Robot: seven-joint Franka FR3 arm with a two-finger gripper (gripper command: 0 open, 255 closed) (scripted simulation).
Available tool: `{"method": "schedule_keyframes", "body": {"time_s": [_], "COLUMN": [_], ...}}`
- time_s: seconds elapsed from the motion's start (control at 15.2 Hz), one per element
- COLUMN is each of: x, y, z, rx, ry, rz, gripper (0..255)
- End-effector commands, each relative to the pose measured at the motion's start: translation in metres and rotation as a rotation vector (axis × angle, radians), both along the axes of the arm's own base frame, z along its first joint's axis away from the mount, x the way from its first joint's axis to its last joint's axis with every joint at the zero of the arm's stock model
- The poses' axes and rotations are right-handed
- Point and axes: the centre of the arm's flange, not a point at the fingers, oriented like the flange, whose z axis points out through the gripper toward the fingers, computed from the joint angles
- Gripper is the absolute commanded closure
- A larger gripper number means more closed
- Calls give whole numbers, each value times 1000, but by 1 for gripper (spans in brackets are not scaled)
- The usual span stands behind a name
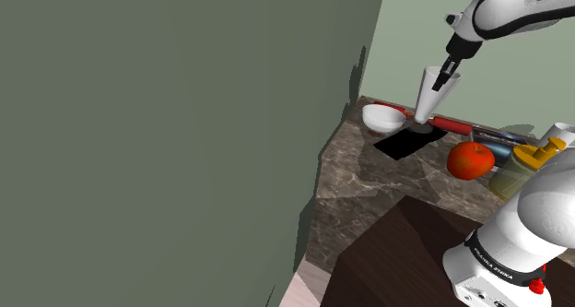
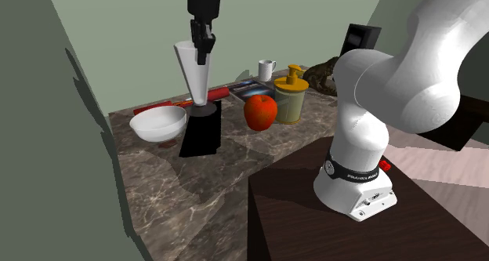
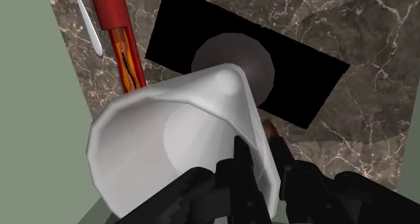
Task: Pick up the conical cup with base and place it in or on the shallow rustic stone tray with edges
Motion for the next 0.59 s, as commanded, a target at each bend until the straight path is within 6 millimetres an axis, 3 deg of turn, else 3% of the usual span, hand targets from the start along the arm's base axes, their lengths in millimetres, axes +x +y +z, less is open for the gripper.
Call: {"method": "schedule_keyframes", "body": {"time_s": [0.0, 0.33, 0.53], "x": [0, 0, 0], "y": [0, 0, 0], "z": [-10, -37, -37], "rx": [-1, -1, -1], "ry": [-1, -1, -1], "rz": [0, 0, 0], "gripper": [255, 255, 255]}}
